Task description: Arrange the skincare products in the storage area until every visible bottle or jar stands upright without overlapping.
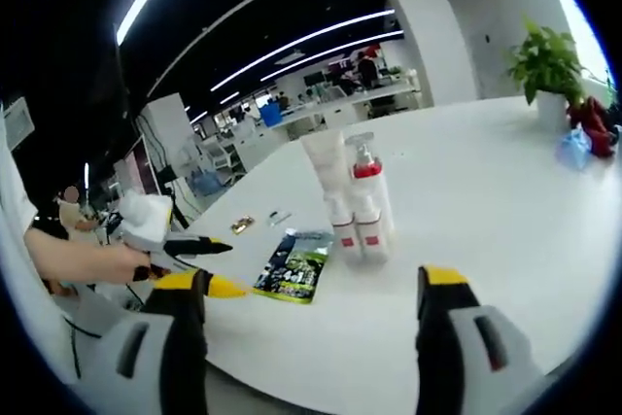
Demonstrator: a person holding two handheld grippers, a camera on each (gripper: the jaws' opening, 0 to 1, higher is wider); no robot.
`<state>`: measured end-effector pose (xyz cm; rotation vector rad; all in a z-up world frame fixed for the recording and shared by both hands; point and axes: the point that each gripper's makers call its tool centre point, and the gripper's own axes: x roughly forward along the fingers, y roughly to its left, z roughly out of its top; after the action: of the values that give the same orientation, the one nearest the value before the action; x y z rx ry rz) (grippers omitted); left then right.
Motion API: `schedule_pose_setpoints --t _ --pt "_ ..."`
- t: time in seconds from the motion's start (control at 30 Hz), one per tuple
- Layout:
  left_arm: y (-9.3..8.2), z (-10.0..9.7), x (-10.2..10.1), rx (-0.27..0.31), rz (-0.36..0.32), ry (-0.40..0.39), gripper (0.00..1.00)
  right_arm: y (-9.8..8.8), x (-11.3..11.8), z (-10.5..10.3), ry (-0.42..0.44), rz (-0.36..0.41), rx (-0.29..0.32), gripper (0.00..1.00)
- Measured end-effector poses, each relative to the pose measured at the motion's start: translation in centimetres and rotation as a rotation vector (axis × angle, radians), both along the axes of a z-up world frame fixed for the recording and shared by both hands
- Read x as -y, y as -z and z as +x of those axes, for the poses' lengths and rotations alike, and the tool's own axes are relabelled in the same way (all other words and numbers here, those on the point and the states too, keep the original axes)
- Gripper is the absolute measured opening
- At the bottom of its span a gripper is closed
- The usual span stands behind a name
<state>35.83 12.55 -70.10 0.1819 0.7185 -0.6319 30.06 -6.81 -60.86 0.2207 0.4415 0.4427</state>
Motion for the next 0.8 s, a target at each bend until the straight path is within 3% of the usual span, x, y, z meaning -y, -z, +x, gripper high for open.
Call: schedule_pose_setpoints --t 0.8 --pt "-3.0 -5.7 -6.8 0.023 -0.087 -0.204 0.97 0.3 0.1 -0.8 -0.003 -0.037 0.013 1.0"
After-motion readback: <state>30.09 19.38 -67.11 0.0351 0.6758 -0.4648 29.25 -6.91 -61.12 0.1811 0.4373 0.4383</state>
